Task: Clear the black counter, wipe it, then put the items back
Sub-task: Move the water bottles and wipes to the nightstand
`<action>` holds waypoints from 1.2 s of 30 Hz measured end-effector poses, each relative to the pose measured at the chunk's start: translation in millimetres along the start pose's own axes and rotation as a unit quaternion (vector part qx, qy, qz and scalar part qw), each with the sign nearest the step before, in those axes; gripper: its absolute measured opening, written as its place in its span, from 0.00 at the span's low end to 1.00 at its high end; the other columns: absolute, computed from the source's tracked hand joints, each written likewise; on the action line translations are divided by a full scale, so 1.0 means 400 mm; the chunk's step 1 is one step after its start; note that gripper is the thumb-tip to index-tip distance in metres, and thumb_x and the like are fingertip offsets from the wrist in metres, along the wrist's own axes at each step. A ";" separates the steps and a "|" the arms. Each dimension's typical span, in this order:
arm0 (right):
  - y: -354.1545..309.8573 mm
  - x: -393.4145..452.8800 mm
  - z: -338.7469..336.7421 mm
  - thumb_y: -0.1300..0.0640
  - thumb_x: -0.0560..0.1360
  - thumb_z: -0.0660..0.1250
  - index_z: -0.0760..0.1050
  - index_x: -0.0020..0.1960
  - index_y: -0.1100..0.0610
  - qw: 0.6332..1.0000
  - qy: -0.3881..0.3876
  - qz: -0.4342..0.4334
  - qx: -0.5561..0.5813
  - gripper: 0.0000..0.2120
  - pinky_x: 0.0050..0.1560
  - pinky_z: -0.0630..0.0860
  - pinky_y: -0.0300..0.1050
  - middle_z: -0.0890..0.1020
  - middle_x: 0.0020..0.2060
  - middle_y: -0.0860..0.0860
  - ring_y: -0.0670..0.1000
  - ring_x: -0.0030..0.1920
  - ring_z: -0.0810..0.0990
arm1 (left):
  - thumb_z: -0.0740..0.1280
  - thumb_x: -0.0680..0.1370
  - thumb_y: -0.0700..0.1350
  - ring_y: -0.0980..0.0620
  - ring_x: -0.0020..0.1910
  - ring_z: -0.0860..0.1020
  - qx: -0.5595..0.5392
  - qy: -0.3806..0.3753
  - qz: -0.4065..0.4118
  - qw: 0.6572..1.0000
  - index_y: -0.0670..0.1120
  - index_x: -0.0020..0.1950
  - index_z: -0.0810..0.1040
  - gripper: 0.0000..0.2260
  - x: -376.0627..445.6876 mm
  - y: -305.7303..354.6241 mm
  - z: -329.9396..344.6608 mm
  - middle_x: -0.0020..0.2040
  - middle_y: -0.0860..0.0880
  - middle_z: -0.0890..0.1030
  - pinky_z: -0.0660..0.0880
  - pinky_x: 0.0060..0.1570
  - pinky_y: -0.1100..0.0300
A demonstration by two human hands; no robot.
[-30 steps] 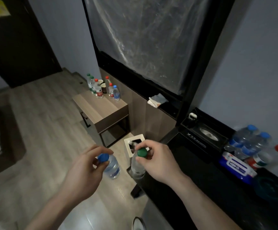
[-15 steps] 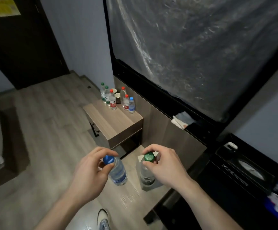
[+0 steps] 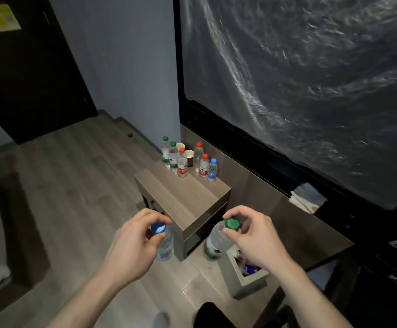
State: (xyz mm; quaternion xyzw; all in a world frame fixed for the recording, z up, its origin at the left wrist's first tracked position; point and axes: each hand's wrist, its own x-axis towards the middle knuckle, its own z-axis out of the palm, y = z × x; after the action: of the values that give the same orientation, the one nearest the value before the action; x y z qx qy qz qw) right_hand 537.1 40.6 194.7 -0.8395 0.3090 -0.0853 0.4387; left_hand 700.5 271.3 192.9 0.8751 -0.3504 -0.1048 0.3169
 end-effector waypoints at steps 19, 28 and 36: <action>-0.042 0.676 0.285 0.56 0.73 0.78 0.78 0.45 0.40 0.997 -0.006 0.067 -0.031 0.13 0.36 0.76 0.37 0.82 0.43 0.36 0.40 0.42 0.81 | 0.73 0.75 0.37 0.60 0.45 0.79 -0.001 -0.086 0.028 0.996 0.60 0.48 0.78 0.16 0.643 -0.335 -0.081 0.53 0.63 0.78 0.77 0.49 0.60; -0.035 0.872 0.323 0.54 0.71 0.79 0.77 0.46 0.39 0.989 0.052 0.134 -0.035 0.14 0.49 0.81 0.44 0.82 0.44 0.34 0.40 0.48 0.81 | 0.69 0.73 0.39 0.66 0.48 0.76 -0.002 -0.196 0.058 0.979 0.57 0.48 0.78 0.13 0.953 -0.425 0.006 0.51 0.63 0.77 0.68 0.50 0.72; -0.022 0.953 0.381 0.58 0.69 0.77 0.76 0.42 0.40 0.958 0.131 0.252 -0.029 0.15 0.41 0.73 0.40 0.83 0.41 0.37 0.41 0.43 0.80 | 0.65 0.67 0.40 0.62 0.46 0.76 -0.065 -0.301 0.154 0.939 0.54 0.46 0.78 0.12 1.187 -0.521 0.182 0.47 0.60 0.76 0.74 0.48 0.62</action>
State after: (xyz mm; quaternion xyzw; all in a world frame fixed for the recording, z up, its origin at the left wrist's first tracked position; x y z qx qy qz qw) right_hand 907.1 -77.8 61.3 -0.7279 0.5678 -0.0723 0.3774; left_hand 1132.7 28.9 23.9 0.7154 -0.5521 -0.3363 0.2651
